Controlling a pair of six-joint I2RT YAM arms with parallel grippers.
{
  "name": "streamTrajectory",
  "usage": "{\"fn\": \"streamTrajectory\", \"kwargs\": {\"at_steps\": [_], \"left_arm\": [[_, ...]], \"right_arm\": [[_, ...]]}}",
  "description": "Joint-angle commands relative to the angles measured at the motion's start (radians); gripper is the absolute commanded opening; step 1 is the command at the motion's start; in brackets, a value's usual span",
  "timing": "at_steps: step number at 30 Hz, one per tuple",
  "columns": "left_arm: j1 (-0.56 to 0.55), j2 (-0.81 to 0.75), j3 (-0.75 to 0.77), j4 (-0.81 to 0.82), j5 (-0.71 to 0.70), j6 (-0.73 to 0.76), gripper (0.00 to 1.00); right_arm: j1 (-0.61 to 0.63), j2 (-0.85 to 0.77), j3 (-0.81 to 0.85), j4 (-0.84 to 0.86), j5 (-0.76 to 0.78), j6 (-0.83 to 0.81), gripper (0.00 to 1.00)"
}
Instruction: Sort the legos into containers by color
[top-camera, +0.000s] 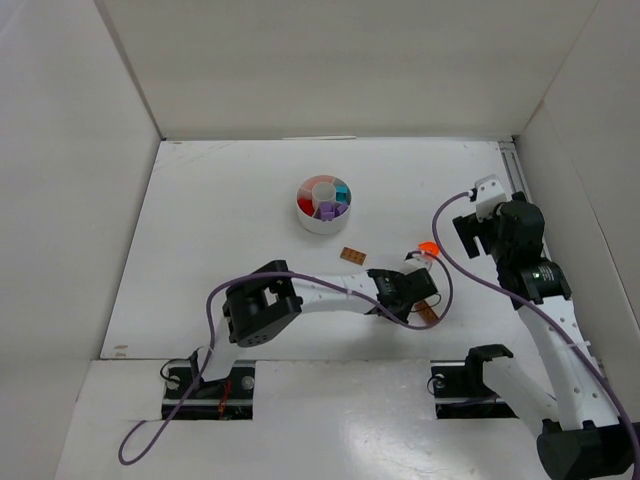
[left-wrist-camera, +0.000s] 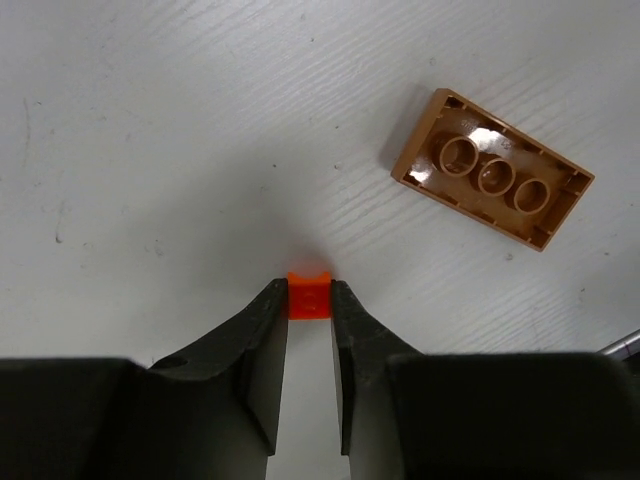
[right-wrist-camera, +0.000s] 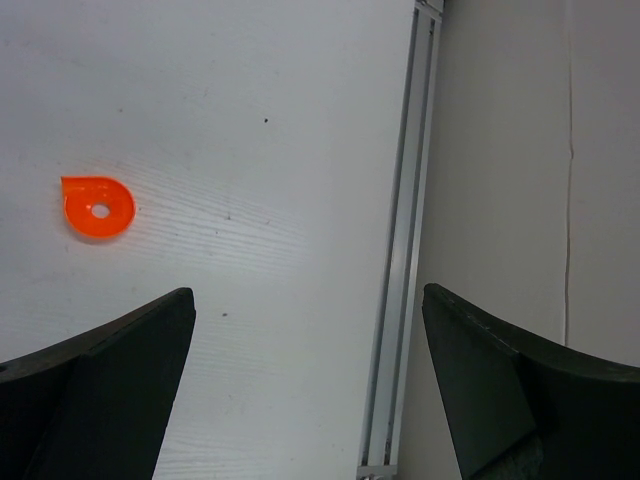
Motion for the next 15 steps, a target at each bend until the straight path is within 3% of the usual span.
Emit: {"fn": "streamTrajectory", "kwargs": {"at_steps": [1, 6, 15], "left_arm": [[-0.012, 0.011, 0.042, -0.063, -0.034, -0.030, 0.17], [-0.012, 0.021, 0.062, -0.089, -0.044, -0.051, 0.09], [0.035, -0.154, 0.053, -0.101, -0.136, -0.019, 0.08]], "right_arm": [[-0.007, -0.010, -0.004, 0.025, 0.028, 0.002, 1.00], [-0.007, -0.019, -0.004, 0.025, 0.028, 0.002, 1.00], [-0.007, -0.028, -0.022, 0.036, 0.028, 0.002, 1.00]]}}
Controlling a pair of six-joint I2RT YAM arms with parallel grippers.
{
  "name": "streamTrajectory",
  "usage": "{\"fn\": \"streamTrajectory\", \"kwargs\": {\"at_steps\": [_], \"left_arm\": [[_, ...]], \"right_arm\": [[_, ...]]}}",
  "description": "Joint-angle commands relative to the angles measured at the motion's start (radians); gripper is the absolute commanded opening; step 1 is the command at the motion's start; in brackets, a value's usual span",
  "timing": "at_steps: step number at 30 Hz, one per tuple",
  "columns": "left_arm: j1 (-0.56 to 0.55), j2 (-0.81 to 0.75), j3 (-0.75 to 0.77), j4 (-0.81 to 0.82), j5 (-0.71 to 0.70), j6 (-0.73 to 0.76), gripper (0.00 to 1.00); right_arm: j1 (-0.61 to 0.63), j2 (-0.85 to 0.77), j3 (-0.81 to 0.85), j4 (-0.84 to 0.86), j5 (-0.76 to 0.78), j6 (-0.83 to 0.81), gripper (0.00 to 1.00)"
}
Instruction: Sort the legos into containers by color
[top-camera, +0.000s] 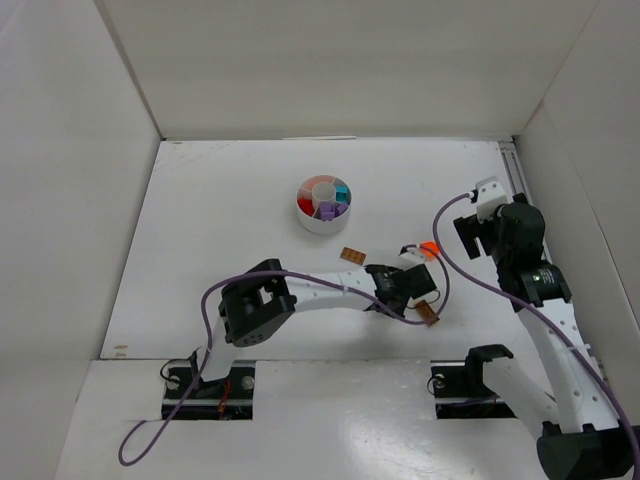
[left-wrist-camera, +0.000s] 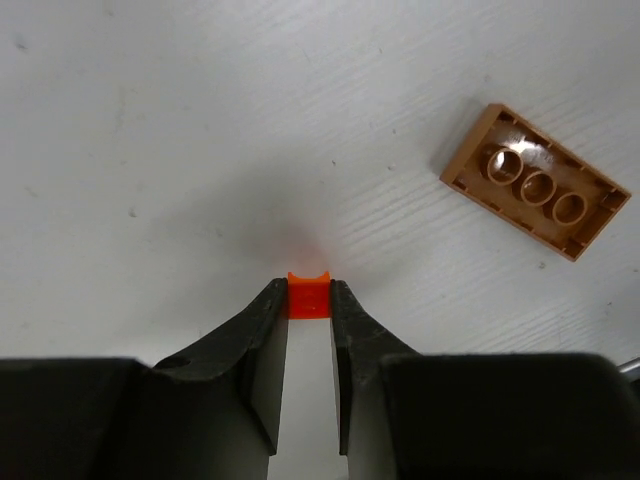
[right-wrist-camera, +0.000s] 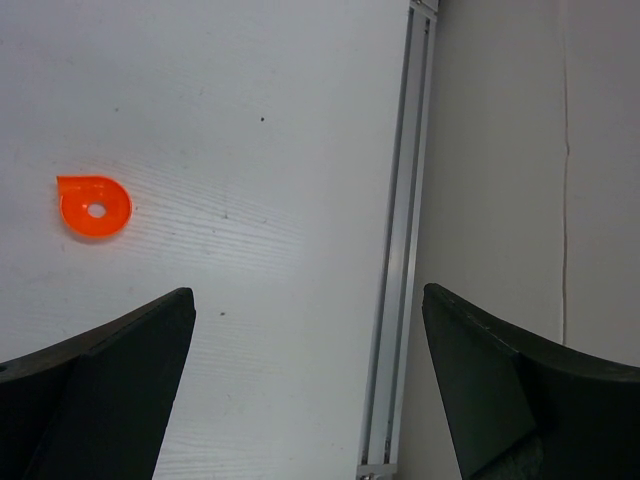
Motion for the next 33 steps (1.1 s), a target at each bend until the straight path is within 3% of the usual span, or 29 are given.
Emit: {"fn": "streamTrajectory", "kwargs": {"at_steps": [1, 7, 14, 25, 33], "left_arm": [[0.066, -0.161, 0.023, -0.017, -0.069, 0.016, 0.08], [0.224, -0.326, 0.005, 0.048, -0.096, 0.115, 0.08], [0.519, -0.379, 0.014, 0.174, -0.019, 0.212, 0.10], [0.742, -0.174, 0.212, 0.193, 0.079, 0.315, 0.10], [0.785, -0.045, 0.290, 0.193, 0.151, 0.344, 0.10]], "right_arm": [[-0.006, -0.015, -0.012, 0.030, 0.017, 0.002, 1.00], [-0.006, -0.015, -0.021, 0.040, 0.017, -0.007, 1.00], [-0.006, 0.025, -0.040, 0.060, 0.040, -0.026, 1.00], [-0.006, 0.094, -0.031, 0.089, 0.062, -0.036, 1.00], [-0.016, 0.161, -0.020, 0.089, 0.072, -0.055, 1.00]]}}
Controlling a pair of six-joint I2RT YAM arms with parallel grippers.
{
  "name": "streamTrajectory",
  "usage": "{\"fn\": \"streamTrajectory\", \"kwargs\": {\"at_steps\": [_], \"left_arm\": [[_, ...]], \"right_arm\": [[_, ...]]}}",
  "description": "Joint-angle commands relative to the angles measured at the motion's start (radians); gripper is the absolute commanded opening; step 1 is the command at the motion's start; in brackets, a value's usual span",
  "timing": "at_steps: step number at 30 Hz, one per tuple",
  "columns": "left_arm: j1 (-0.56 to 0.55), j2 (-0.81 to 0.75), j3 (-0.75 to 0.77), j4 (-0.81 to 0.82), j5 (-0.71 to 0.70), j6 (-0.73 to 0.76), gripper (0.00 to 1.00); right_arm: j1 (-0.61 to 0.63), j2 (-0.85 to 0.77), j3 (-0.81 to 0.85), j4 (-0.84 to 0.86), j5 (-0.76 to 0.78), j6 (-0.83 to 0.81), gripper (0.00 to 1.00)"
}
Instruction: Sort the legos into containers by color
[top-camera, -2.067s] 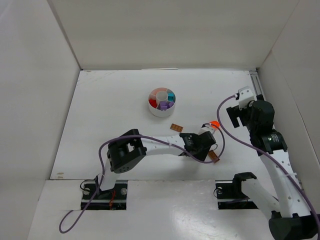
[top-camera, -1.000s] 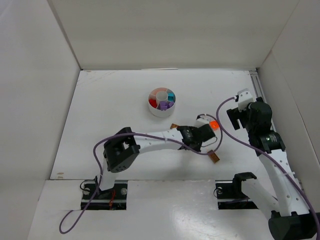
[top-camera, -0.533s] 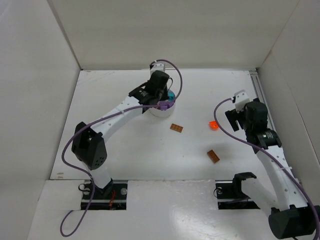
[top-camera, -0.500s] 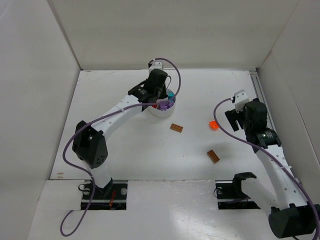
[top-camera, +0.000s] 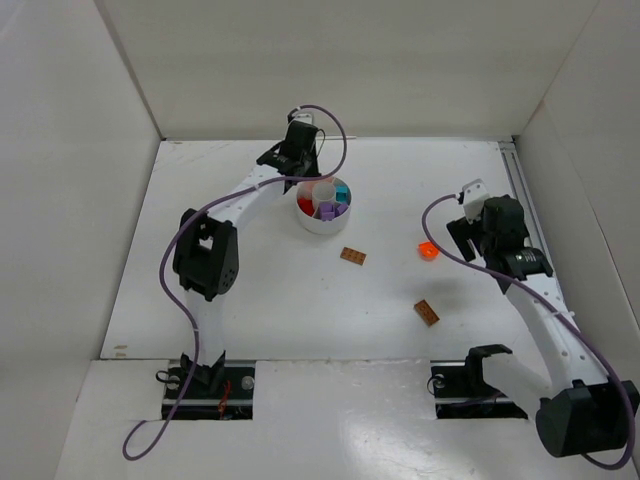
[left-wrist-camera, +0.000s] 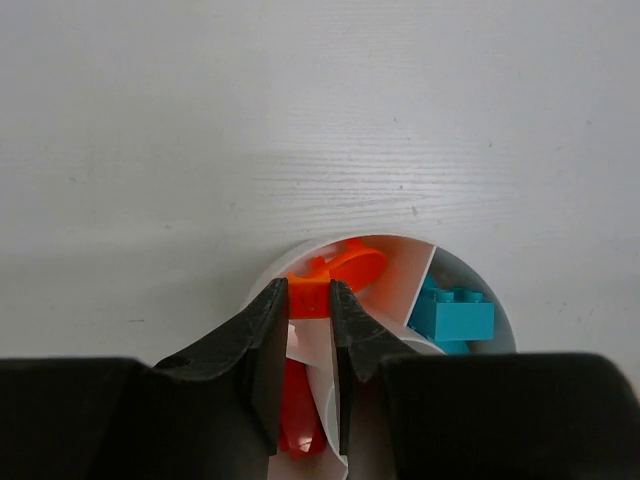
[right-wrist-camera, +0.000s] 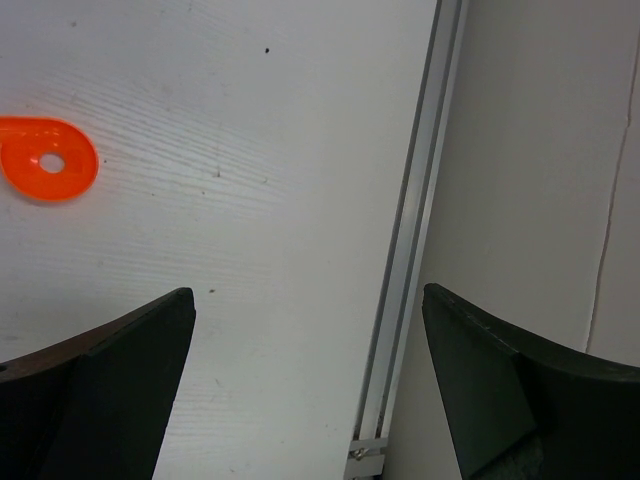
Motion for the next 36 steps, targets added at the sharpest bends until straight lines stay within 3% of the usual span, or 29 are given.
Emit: {"fn": "streamTrajectory", "kwargs": {"at_steps": [1, 12, 19, 22, 28, 30, 31, 36], "left_arm": [[-0.003, 0.002, 0.054, 0.017, 0.031, 0.033, 0.10], [0.006, 0.034, 0.051, -0.012, 0.040, 0.045, 0.23], [0.006, -0.025, 0.026, -0.036, 0.016, 0.036, 0.58], [0.006, -0.075, 0.012, -0.047, -0.011, 0.036, 0.61], [0.006, -0.275, -0.080, -0.058, -0.109, -0.009, 0.81], [0.006, -0.398, -0.153, -0.028, -0.135, -0.033, 0.90], [0.006, -0.441, -0.233, -0.017, -0.135, -0.043, 1.00], [0.006, -0.688, -0.458, 0.006, -0.158, -0.138, 1.00]], "right_arm": [[-0.008, 0.033, 0.032, 0.056, 0.030, -0.015, 1.00], [-0.008, 0.110, 0.060, 0.046, 0.021, -0.024, 1.00], [-0.008, 0.130, 0.069, 0.046, 0.010, -0.033, 1.00], [-0.008, 0.154, 0.080, 0.046, -0.001, -0.024, 1.00], [-0.008, 0.228, 0.112, 0.098, -0.091, 0.068, 1.00], [-0.019, 0.259, 0.089, 0.150, -0.151, 0.125, 0.97], [-0.029, 0.269, 0.080, 0.198, -0.227, 0.148, 0.90], [-0.126, 0.398, 0.047, 0.312, -0.487, 0.237, 0.64]]}}
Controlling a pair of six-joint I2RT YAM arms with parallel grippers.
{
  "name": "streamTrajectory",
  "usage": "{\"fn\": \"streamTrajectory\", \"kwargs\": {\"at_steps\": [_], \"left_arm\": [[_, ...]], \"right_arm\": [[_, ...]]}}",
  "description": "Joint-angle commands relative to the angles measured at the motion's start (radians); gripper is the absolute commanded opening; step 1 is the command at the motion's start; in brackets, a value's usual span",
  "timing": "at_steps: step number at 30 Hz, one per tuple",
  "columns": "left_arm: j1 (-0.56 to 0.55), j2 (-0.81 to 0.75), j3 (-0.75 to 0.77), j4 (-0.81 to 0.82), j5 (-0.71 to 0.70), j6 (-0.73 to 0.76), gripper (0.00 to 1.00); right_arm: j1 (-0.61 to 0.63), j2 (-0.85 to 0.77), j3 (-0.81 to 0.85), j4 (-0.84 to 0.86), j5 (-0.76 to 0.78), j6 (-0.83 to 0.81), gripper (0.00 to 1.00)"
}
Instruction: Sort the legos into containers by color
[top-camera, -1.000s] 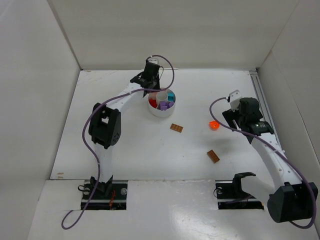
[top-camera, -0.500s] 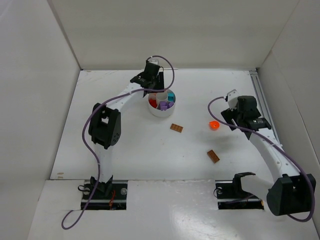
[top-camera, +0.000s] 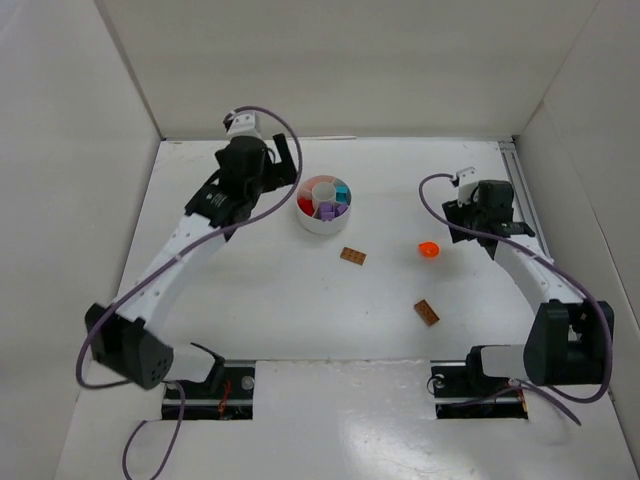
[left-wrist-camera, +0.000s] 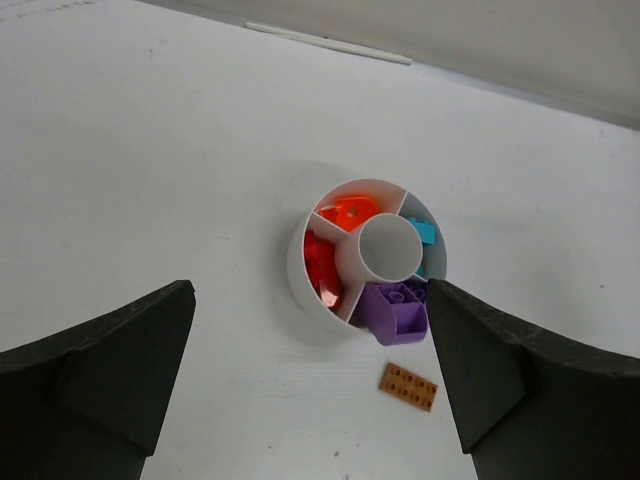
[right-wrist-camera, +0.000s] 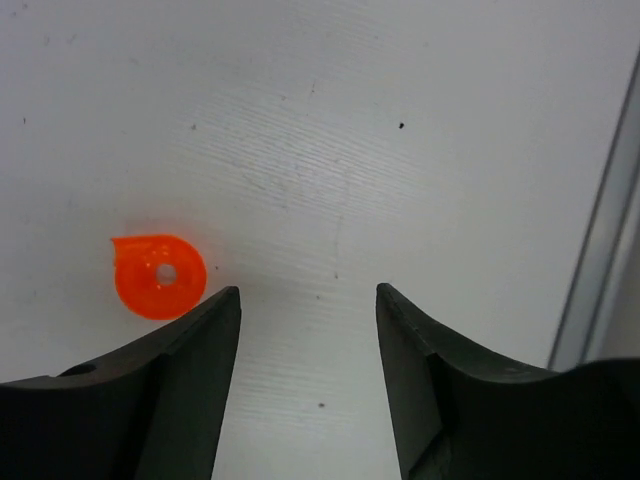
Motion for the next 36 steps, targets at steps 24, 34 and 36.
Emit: {"fn": "streamTrajectory", "kwargs": {"at_steps": [24, 34, 36], "left_arm": [[-0.008, -0.371, -0.491, 0.100, 0.138, -0.201, 1.00], [-0.008, -0.371, -0.491, 0.100, 0.138, -0.211, 1.00], [-0.008, -0.371, -0.491, 0.091, 0.138, -0.211, 1.00]], "right_arm": [[-0.185, 0.391, -0.062, 0.285, -0.708, 0.066, 0.53], [-0.194, 0.400, -0.101, 0.304, -0.764, 0.057, 0.34], [-0.194, 0.400, -0.111, 0.304, -0.776, 0.057, 0.30]]}}
